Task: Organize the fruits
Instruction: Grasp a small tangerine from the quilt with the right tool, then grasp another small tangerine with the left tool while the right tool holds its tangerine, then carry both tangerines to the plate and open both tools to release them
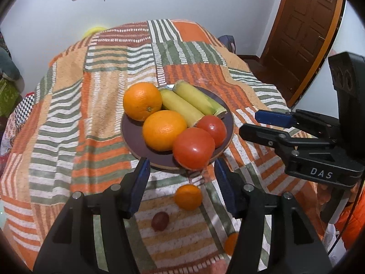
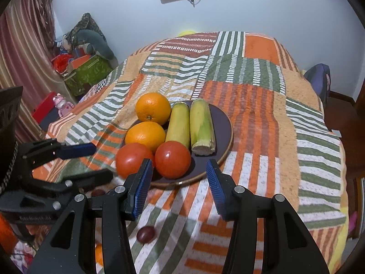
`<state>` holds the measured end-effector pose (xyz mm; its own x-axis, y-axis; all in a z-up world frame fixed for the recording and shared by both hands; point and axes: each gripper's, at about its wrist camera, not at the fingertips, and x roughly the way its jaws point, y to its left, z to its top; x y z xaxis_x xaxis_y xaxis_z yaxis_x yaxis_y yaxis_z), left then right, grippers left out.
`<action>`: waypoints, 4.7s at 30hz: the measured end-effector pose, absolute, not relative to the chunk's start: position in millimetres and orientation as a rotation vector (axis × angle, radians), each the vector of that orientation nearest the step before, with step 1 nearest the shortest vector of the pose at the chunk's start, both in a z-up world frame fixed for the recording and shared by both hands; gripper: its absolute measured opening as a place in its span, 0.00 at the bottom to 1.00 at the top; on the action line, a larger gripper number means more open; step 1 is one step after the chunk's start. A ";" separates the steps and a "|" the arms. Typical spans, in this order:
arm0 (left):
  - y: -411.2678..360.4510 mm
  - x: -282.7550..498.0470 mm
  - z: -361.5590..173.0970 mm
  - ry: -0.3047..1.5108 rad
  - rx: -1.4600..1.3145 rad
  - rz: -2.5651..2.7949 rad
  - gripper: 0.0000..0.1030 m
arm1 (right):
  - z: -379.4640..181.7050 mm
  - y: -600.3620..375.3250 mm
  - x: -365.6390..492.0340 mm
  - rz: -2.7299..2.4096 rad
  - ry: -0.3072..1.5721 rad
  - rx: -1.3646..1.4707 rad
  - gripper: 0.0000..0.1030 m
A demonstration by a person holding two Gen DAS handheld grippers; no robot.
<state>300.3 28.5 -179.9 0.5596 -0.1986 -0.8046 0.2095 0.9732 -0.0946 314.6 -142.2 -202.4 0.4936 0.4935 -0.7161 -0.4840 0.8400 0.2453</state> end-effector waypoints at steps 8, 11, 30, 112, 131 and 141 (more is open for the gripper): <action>28.5 259.6 -150.5 0.888 0.061 -0.216 0.65 | -186.7 -141.0 278.9 0.595 0.863 -0.018 0.44; 32.1 243.6 -141.7 0.875 0.061 -0.205 0.65 | -184.3 -140.8 265.5 0.600 0.863 -0.020 0.44; 57.0 195.9 -154.3 0.939 0.031 -0.155 0.66 | -225.7 -108.5 204.2 0.669 0.988 -0.054 0.44; 62.3 312.9 -208.7 1.001 -0.006 -0.156 0.34 | -221.7 -172.3 302.1 0.573 0.883 0.107 0.29; 83.4 365.6 -216.5 0.987 -0.012 -0.091 0.34 | -233.0 -156.7 335.9 0.549 0.884 0.067 0.29; 87.1 388.2 -230.7 1.009 -0.030 -0.074 0.34 | -237.6 -152.5 337.3 0.551 0.875 0.062 0.29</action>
